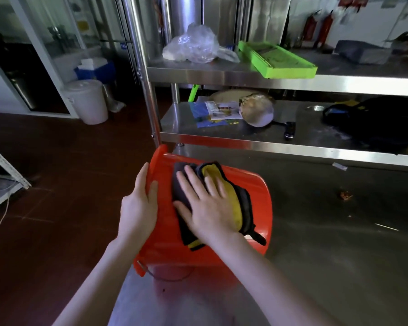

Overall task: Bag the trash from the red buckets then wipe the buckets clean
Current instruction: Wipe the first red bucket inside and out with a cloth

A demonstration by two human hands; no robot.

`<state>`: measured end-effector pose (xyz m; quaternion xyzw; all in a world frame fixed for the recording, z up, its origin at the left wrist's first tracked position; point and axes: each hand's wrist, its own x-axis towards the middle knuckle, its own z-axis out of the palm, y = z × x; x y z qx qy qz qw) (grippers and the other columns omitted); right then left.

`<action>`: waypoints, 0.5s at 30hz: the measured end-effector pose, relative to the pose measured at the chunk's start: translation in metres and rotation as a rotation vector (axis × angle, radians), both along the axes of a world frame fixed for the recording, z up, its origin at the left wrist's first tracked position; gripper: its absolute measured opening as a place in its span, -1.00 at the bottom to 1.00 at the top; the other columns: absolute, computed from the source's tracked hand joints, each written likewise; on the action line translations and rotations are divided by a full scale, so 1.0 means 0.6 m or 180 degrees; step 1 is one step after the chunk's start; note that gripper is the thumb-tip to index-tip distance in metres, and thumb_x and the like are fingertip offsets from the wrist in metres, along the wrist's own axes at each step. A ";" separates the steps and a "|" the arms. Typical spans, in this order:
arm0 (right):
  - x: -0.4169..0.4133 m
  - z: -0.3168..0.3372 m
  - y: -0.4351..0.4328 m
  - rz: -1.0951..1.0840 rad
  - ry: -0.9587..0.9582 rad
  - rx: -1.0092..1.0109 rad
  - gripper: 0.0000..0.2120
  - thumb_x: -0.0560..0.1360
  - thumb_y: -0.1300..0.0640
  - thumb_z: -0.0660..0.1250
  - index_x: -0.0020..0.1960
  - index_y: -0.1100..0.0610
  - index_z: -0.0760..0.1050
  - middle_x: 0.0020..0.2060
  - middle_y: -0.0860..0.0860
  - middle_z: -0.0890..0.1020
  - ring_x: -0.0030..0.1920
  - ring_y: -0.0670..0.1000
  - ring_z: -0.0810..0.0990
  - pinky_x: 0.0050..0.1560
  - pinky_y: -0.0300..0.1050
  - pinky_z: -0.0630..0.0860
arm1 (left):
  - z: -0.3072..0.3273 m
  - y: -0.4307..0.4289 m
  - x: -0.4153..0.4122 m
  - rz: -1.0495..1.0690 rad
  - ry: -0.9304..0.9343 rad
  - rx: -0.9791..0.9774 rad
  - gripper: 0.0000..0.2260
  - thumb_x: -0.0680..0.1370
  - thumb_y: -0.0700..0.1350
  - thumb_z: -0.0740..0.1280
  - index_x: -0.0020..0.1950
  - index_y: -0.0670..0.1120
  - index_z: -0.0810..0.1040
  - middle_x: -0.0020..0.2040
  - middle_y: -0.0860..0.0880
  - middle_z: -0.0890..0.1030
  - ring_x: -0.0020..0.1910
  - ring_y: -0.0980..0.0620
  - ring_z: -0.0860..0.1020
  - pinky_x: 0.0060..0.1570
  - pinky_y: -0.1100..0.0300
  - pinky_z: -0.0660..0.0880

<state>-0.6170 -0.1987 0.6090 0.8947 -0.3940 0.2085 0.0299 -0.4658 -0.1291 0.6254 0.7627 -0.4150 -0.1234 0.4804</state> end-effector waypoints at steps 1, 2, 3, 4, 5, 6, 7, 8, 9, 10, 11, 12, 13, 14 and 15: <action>-0.029 -0.008 -0.017 -0.0288 -0.0003 0.0025 -0.44 0.61 -0.23 0.00 0.52 0.00 0.27 0.49 -0.03 0.33 0.34 0.20 0.44 0.34 0.13 0.34 | -0.004 0.005 0.000 -0.0022 0.0035 -0.0017 -0.62 0.63 0.19 0.07 0.45 0.42 0.14 -0.32 0.01 0.60 -0.45 0.14 0.61 -0.55 0.35 0.47; -0.060 -0.014 -0.038 -0.0615 -0.0026 0.0066 -0.44 0.61 -0.22 -0.01 0.50 0.01 0.31 0.47 -0.03 0.37 0.33 0.19 0.45 0.32 0.12 0.36 | -0.007 0.007 0.000 -0.0018 0.0052 -0.0020 -0.62 0.63 0.19 0.06 0.44 0.46 0.12 -0.33 -0.01 0.61 -0.49 0.06 0.61 -0.56 0.31 0.49; -0.091 -0.018 -0.061 -0.0904 -0.0054 0.0159 -0.45 0.61 -0.21 -0.02 0.48 0.02 0.35 0.45 -0.03 0.40 0.32 0.19 0.46 0.32 0.11 0.37 | -0.008 0.007 0.001 0.0006 0.0041 -0.0005 -0.62 0.64 0.18 0.06 0.42 0.48 0.11 -0.35 -0.02 0.61 -0.50 0.03 0.60 -0.56 0.27 0.51; -0.116 -0.019 -0.082 -0.1099 -0.0060 0.0328 -0.46 0.61 -0.20 -0.03 0.47 0.02 0.36 0.45 -0.03 0.40 0.33 0.19 0.44 0.34 0.11 0.36 | -0.009 0.006 0.001 0.0027 0.0008 0.0020 -0.62 0.64 0.16 0.06 0.42 0.49 0.11 -0.34 -0.02 0.61 -0.50 0.04 0.60 -0.55 0.24 0.52; -0.131 -0.019 -0.100 -0.1199 -0.0041 0.0526 -0.47 0.62 -0.19 -0.04 0.49 0.01 0.34 0.47 -0.05 0.37 0.37 0.17 0.40 0.37 0.11 0.32 | -0.007 0.003 0.001 0.0024 -0.0022 0.0049 -0.63 0.65 0.15 0.06 0.42 0.48 0.11 -0.33 -0.01 0.61 -0.48 0.05 0.61 -0.52 0.22 0.54; -0.134 -0.017 -0.111 -0.1240 -0.0036 0.0675 -0.47 0.63 -0.18 -0.06 0.51 -0.01 0.29 0.49 -0.08 0.33 0.42 0.15 0.34 0.41 0.12 0.26 | -0.007 0.000 0.001 0.0000 -0.0039 0.0061 -0.63 0.65 0.15 0.06 0.42 0.48 0.11 -0.30 0.00 0.62 -0.46 0.05 0.62 -0.49 0.20 0.56; -0.125 -0.016 -0.115 -0.1248 -0.0042 0.0689 -0.47 0.63 -0.19 -0.08 0.53 -0.03 0.25 0.51 -0.10 0.29 0.44 0.14 0.29 0.44 0.12 0.21 | -0.006 -0.004 0.001 -0.0027 -0.0043 0.0057 -0.63 0.65 0.15 0.05 0.43 0.47 0.11 -0.29 0.00 0.62 -0.46 0.04 0.62 -0.49 0.19 0.57; -0.104 -0.014 -0.108 -0.1183 -0.0046 0.0585 -0.47 0.63 -0.19 -0.09 0.53 -0.04 0.23 0.51 -0.10 0.29 0.44 0.15 0.30 0.43 0.13 0.19 | -0.006 -0.006 0.003 -0.0037 -0.0037 0.0048 -0.63 0.65 0.15 0.06 0.43 0.46 0.12 -0.30 -0.01 0.62 -0.46 0.03 0.62 -0.52 0.21 0.55; -0.075 -0.010 -0.091 -0.1029 -0.0056 0.0445 -0.47 0.62 -0.18 -0.09 0.53 -0.04 0.23 0.50 -0.10 0.31 0.41 0.17 0.34 0.40 0.14 0.21 | -0.007 -0.008 0.005 -0.0040 -0.0033 0.0032 -0.63 0.65 0.15 0.06 0.43 0.45 0.14 -0.31 0.00 0.62 -0.47 0.04 0.61 -0.55 0.25 0.52; -0.041 -0.006 -0.066 -0.0813 -0.0105 0.0294 -0.46 0.61 -0.18 -0.07 0.53 -0.04 0.24 0.49 -0.09 0.33 0.37 0.20 0.39 0.37 0.15 0.25 | -0.008 -0.009 0.006 -0.0037 -0.0047 0.0016 -0.63 0.65 0.15 0.07 0.44 0.43 0.15 -0.32 0.01 0.61 -0.47 0.07 0.61 -0.56 0.32 0.49; -0.006 -0.006 -0.039 -0.0533 -0.0171 0.0149 -0.47 0.61 -0.17 -0.05 0.52 -0.04 0.25 0.49 -0.08 0.34 0.34 0.21 0.42 0.35 0.16 0.29 | -0.010 -0.010 0.006 -0.0019 -0.0085 0.0000 -0.63 0.64 0.16 0.09 0.45 0.40 0.17 -0.34 0.04 0.59 -0.47 0.14 0.60 -0.55 0.38 0.46; 0.025 -0.006 -0.011 -0.0203 -0.0204 0.0057 -0.48 0.61 -0.16 -0.03 0.53 -0.05 0.23 0.49 -0.09 0.32 0.34 0.21 0.42 0.35 0.17 0.29 | -0.012 -0.009 0.007 0.0016 -0.0143 -0.0019 -0.62 0.64 0.17 0.10 0.46 0.36 0.19 -0.35 0.08 0.56 -0.45 0.25 0.58 -0.52 0.45 0.43; 0.047 -0.006 0.012 0.0106 -0.0224 0.0049 -0.50 0.63 -0.15 -0.01 0.54 -0.05 0.21 0.51 -0.10 0.28 0.36 0.20 0.39 0.38 0.17 0.26 | -0.013 -0.008 0.007 0.0054 -0.0196 -0.0049 -0.63 0.64 0.17 0.10 0.46 0.33 0.22 -0.34 0.14 0.52 -0.42 0.37 0.55 -0.49 0.53 0.39; 0.059 -0.004 0.023 0.0321 -0.0251 0.0072 -0.50 0.64 -0.15 0.00 0.54 -0.05 0.19 0.53 -0.10 0.25 0.38 0.18 0.36 0.40 0.16 0.22 | -0.014 -0.008 0.008 0.0076 -0.0213 -0.0090 -0.63 0.64 0.17 0.09 0.46 0.32 0.23 -0.31 0.19 0.50 -0.39 0.46 0.52 -0.46 0.57 0.36; 0.058 -0.004 0.021 0.0433 -0.0266 0.0084 -0.50 0.64 -0.17 0.01 0.54 -0.07 0.18 0.54 -0.10 0.22 0.40 0.16 0.34 0.42 0.15 0.19 | -0.015 -0.007 0.009 0.0080 -0.0181 -0.0126 -0.64 0.64 0.18 0.08 0.46 0.33 0.24 -0.30 0.21 0.50 -0.37 0.48 0.51 -0.46 0.58 0.35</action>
